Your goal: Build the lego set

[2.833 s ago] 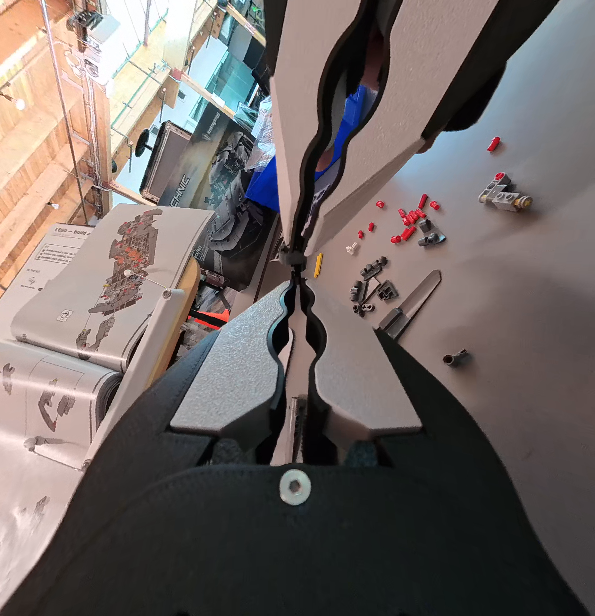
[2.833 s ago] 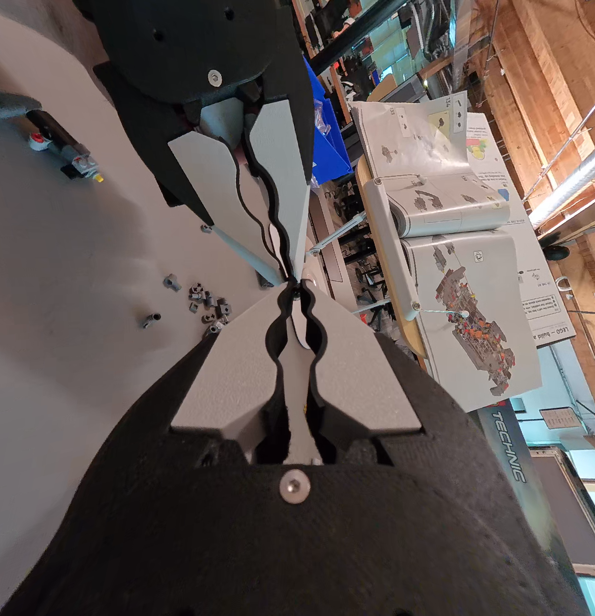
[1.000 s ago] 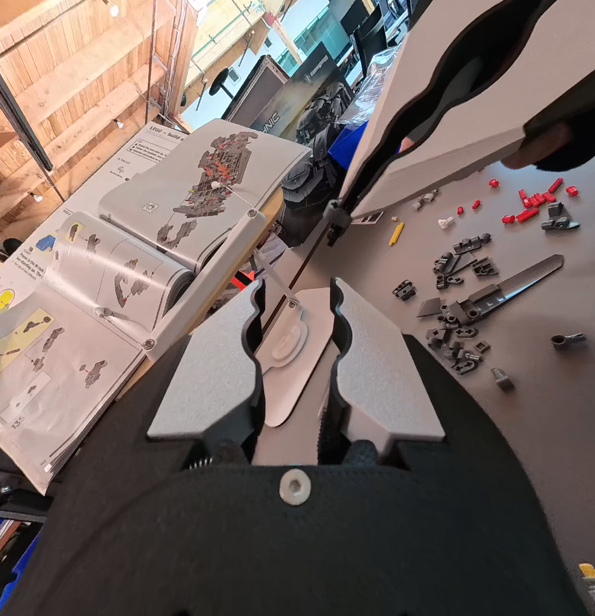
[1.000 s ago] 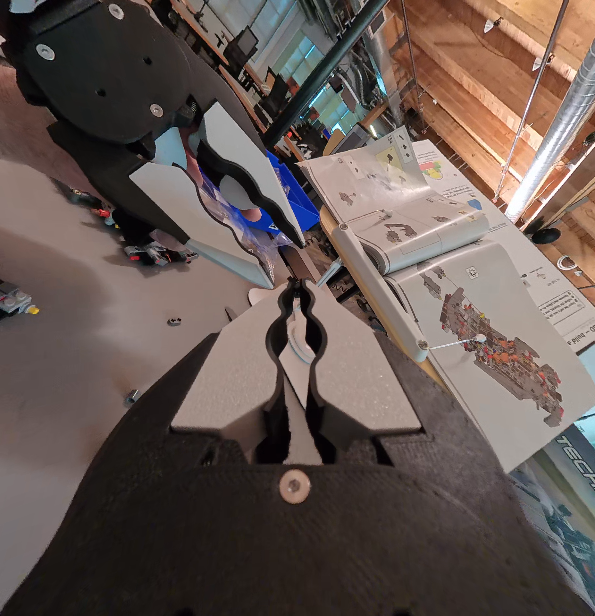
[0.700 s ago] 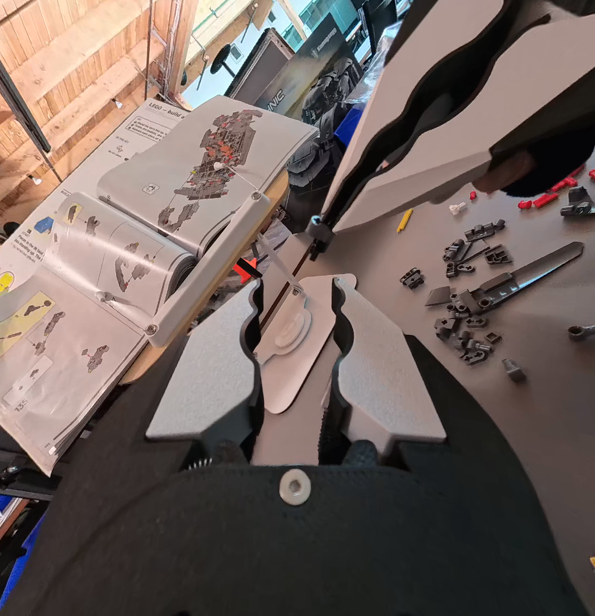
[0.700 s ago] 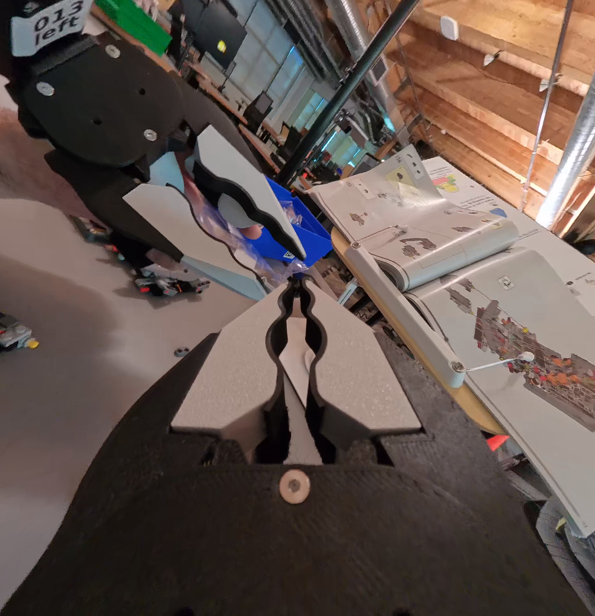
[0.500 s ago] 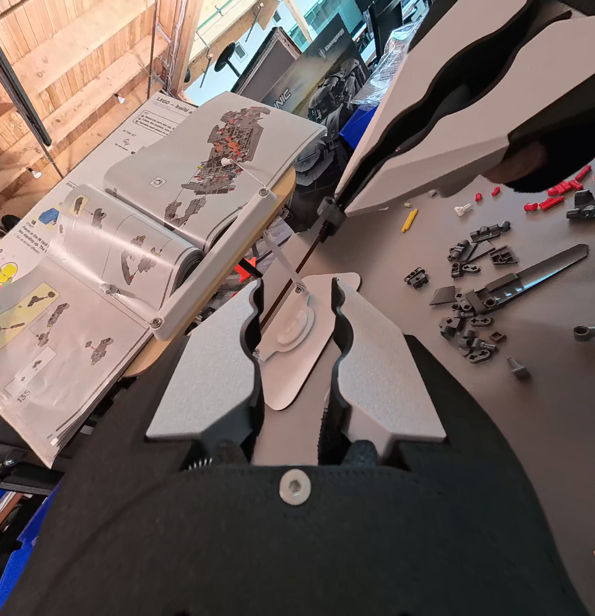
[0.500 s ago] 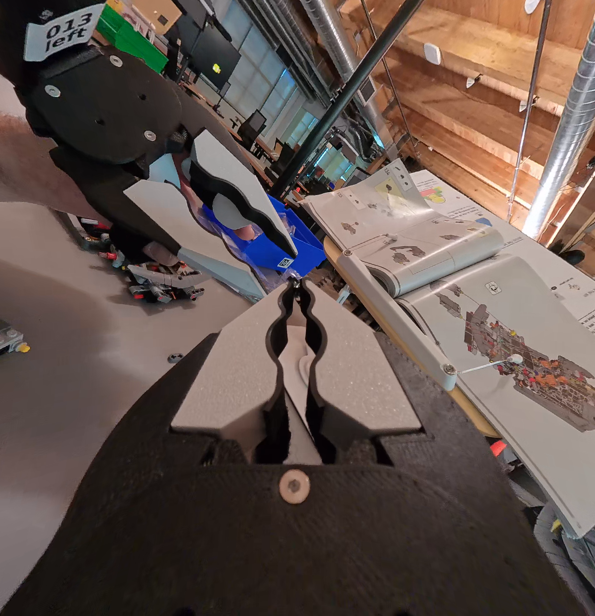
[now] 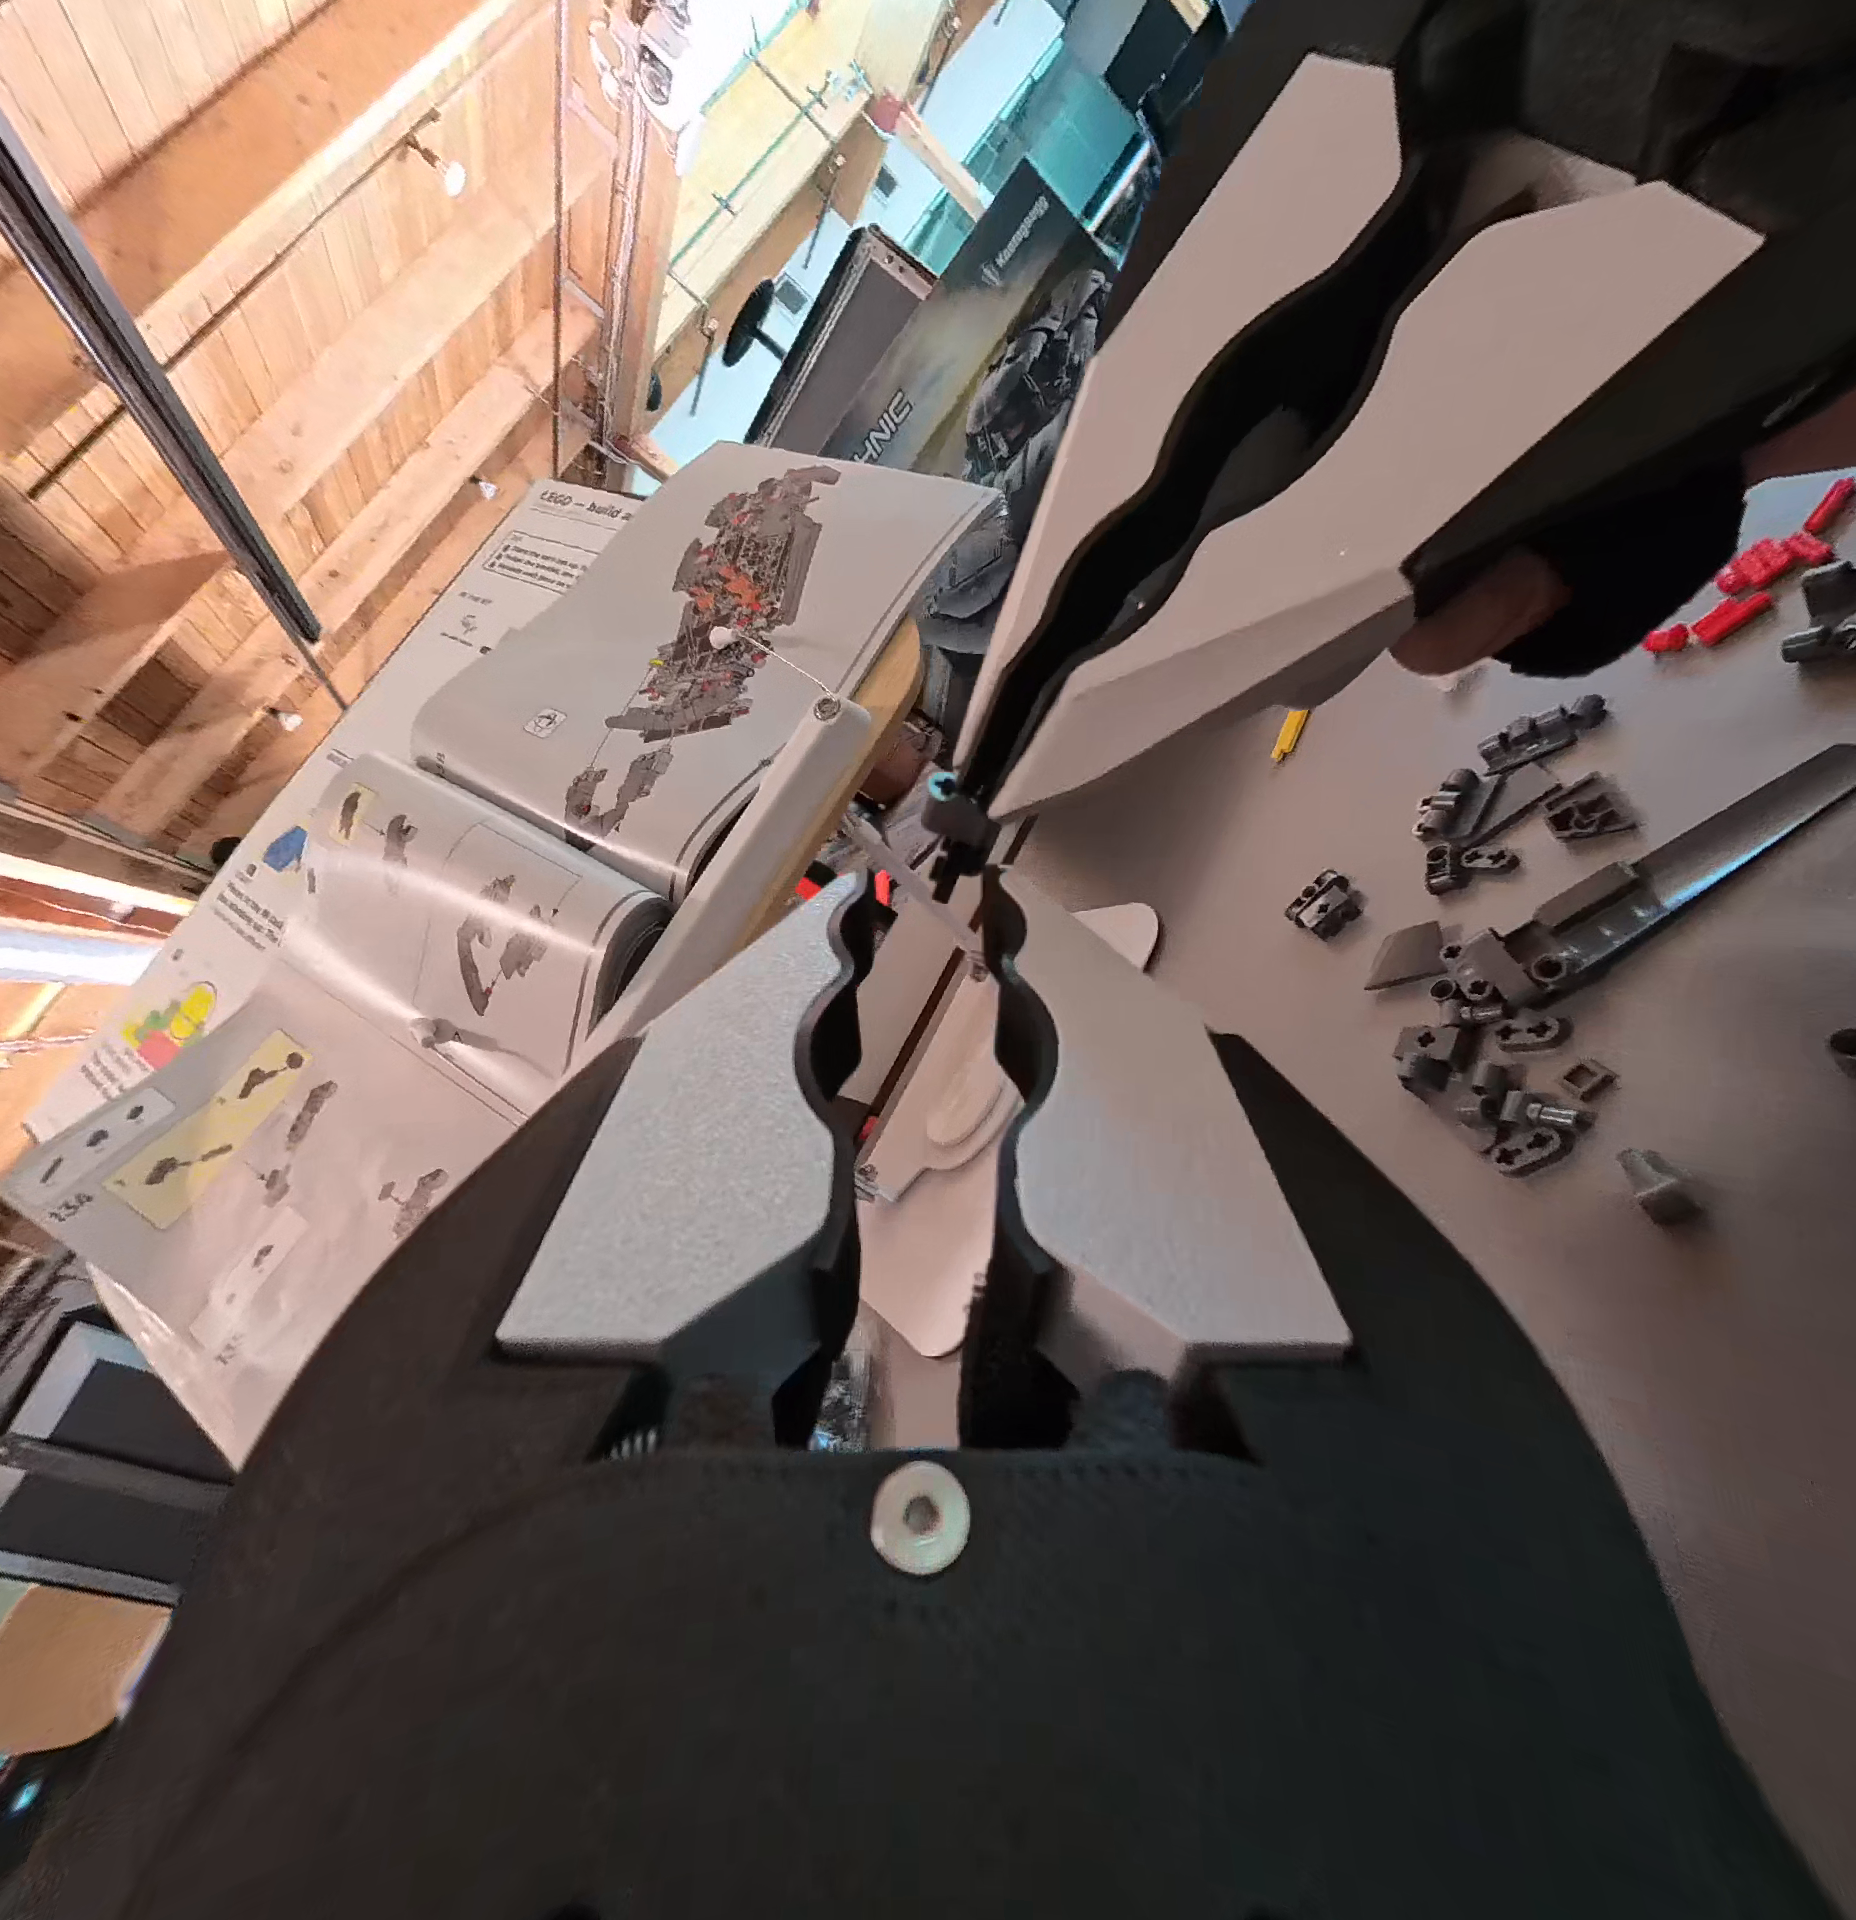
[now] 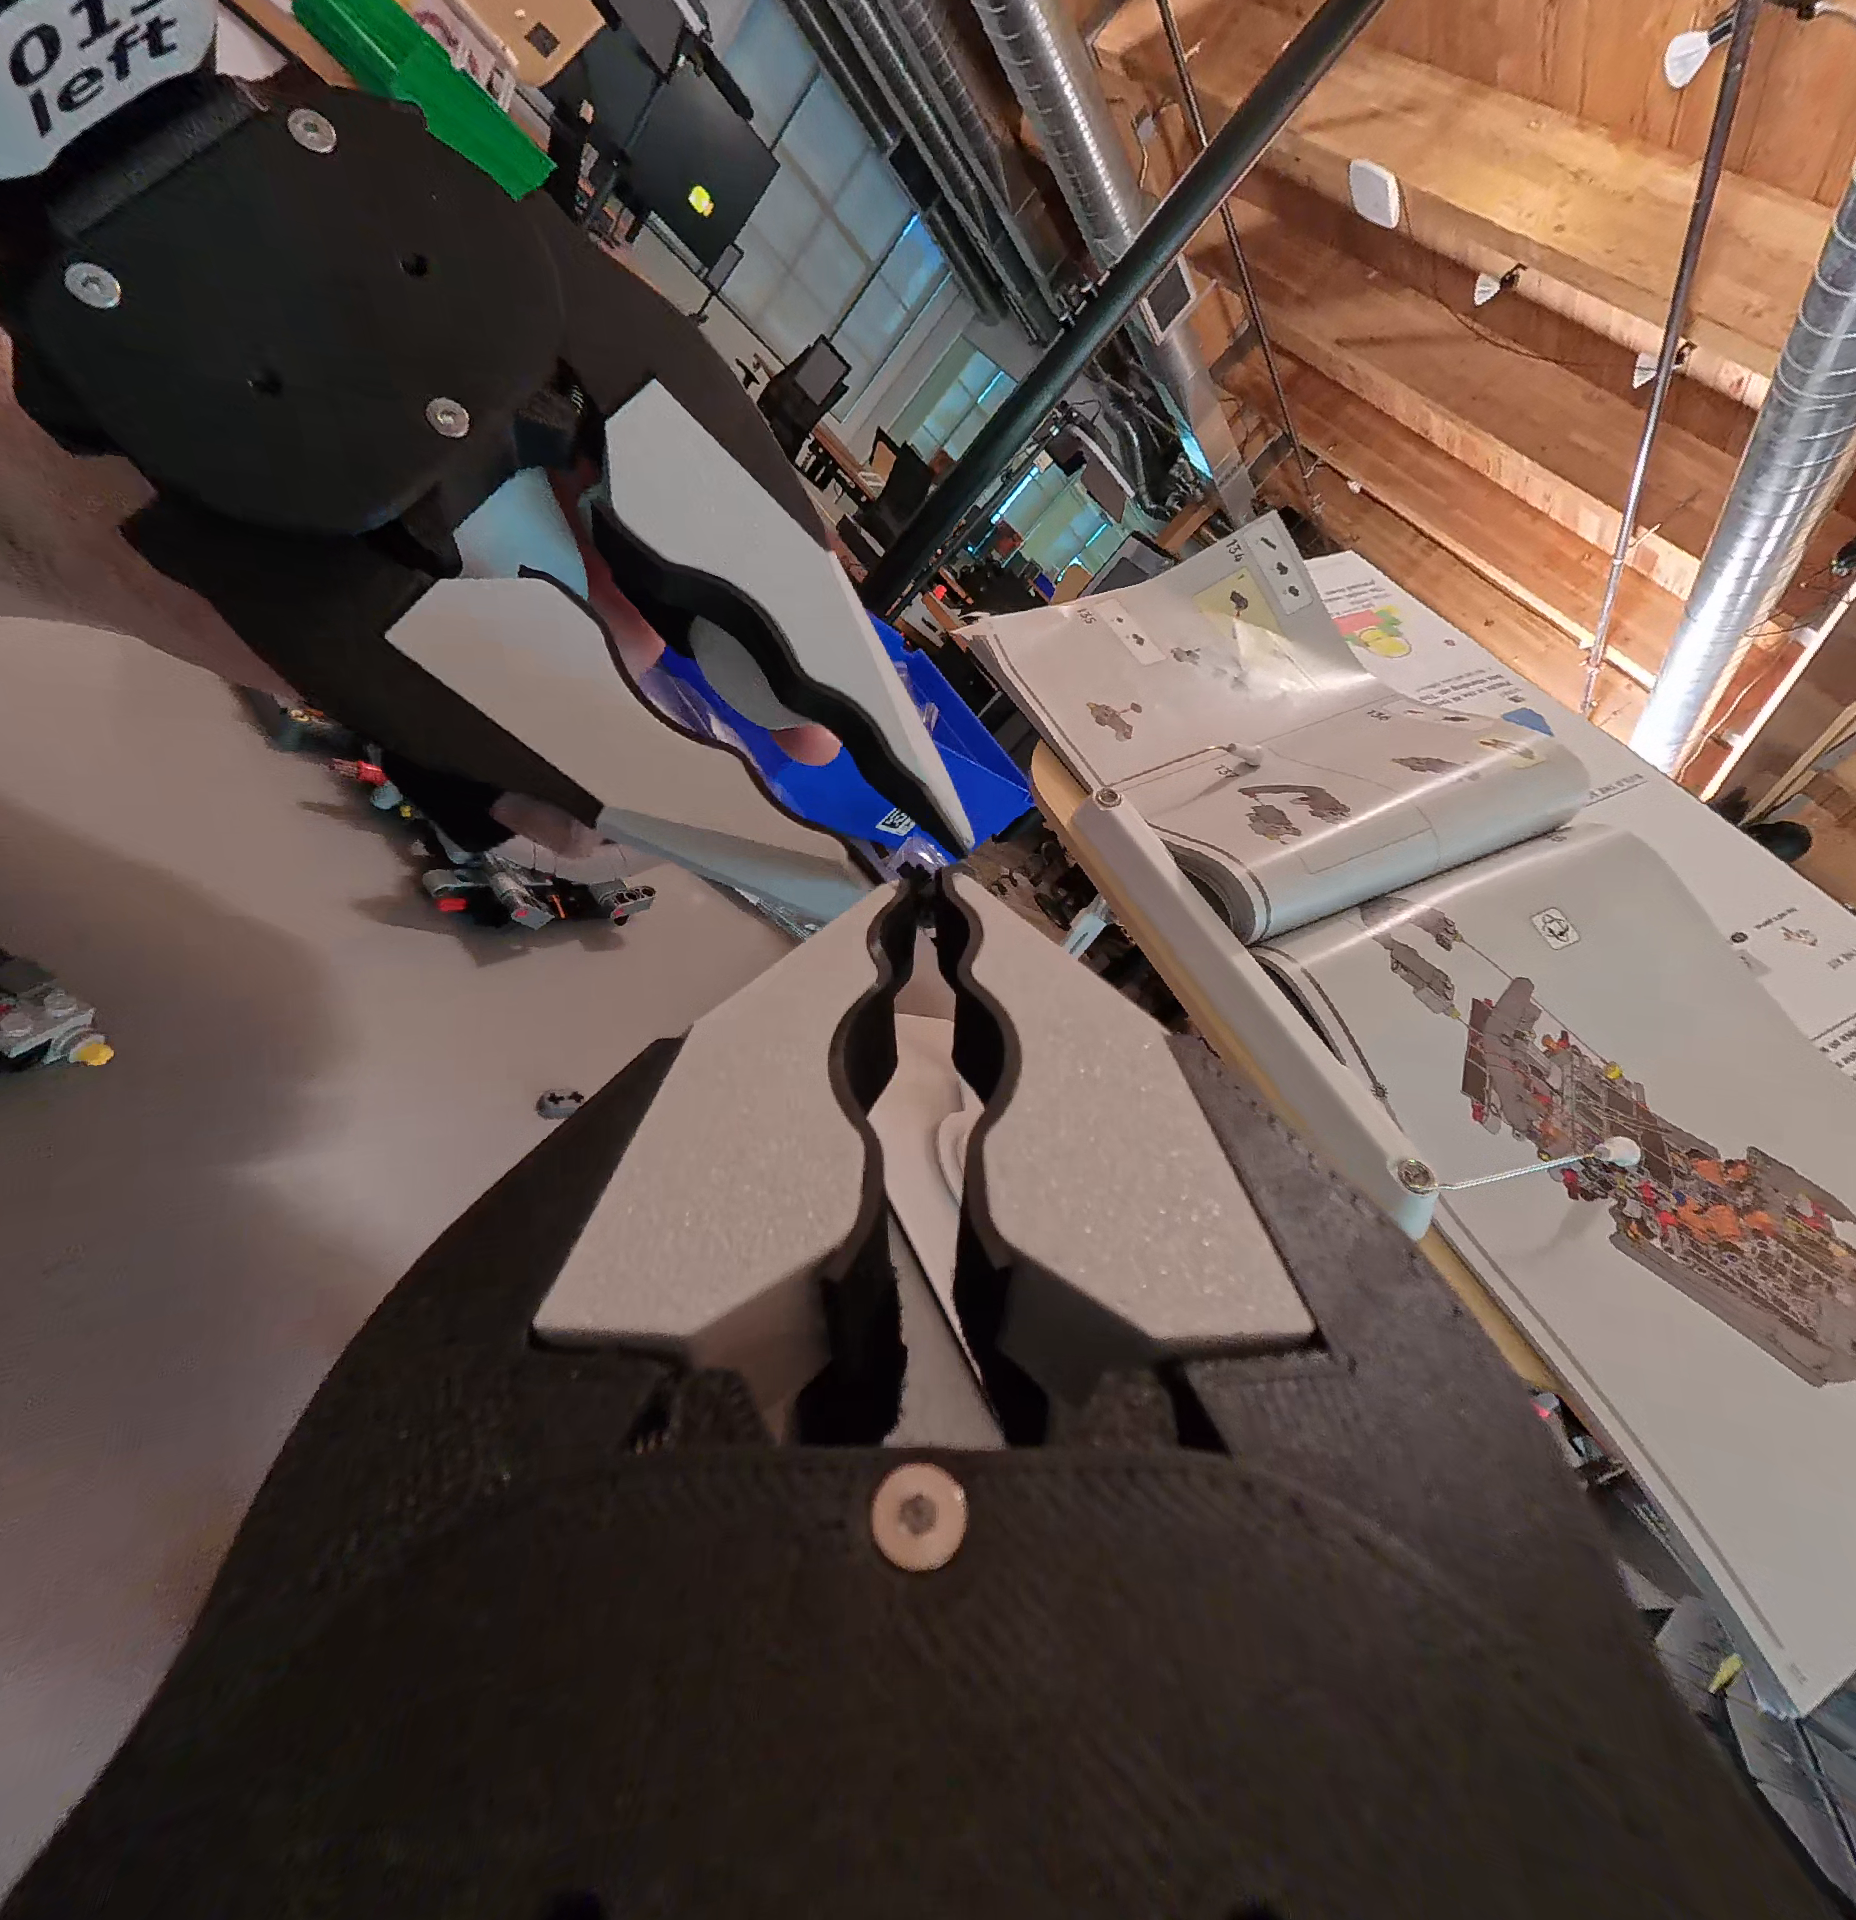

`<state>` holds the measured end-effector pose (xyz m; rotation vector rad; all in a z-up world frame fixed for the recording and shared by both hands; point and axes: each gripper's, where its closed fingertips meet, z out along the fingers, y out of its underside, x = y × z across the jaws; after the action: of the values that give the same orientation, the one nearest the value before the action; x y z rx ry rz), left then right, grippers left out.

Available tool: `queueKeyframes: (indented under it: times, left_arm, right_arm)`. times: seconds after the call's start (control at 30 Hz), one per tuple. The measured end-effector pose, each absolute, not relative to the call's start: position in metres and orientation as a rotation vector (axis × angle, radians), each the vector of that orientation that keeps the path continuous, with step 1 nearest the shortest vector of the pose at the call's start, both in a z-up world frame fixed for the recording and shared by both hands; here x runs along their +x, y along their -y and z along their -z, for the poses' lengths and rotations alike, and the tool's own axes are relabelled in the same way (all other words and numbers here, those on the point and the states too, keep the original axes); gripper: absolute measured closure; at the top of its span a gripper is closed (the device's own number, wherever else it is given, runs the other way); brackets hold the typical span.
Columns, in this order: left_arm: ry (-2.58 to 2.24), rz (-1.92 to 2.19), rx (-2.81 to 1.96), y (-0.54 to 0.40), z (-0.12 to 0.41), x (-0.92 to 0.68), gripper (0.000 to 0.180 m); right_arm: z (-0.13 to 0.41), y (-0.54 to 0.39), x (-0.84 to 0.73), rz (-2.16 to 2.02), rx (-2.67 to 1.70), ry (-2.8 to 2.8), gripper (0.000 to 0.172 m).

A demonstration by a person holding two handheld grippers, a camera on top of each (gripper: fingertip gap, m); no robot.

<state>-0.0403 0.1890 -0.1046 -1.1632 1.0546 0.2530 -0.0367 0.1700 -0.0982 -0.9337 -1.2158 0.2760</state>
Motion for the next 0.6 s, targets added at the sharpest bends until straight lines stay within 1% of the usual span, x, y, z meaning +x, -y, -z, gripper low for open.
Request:
queueKeyframes:
  times: [0.1,0.2,0.43,0.6]
  left_arm:
    - [-1.074,-0.255,-1.150,-0.1874,0.1065,-0.0375,0.173]
    - [-1.075,-0.269,-1.142,-0.1872,0.1064,-0.0381,0.177]
    - [-1.082,-0.276,-1.148,-0.1876,0.1084,-0.0378,0.179]
    - [-1.063,-0.271,-1.165,-0.1906,0.1083,-0.0411,0.179]
  right_arm:
    - [0.0972,-0.1684,-0.0376,-0.278,-0.931,1.214,0.172]
    - [0.0973,-0.1686,-0.0373,-0.285,-0.936,1.213,0.171]
    - [0.0949,-0.1674,-0.0394,-0.298,-0.949,1.192,0.170]
    - [0.0983,-0.1699,-0.0418,-0.292,-0.959,1.182,0.155]
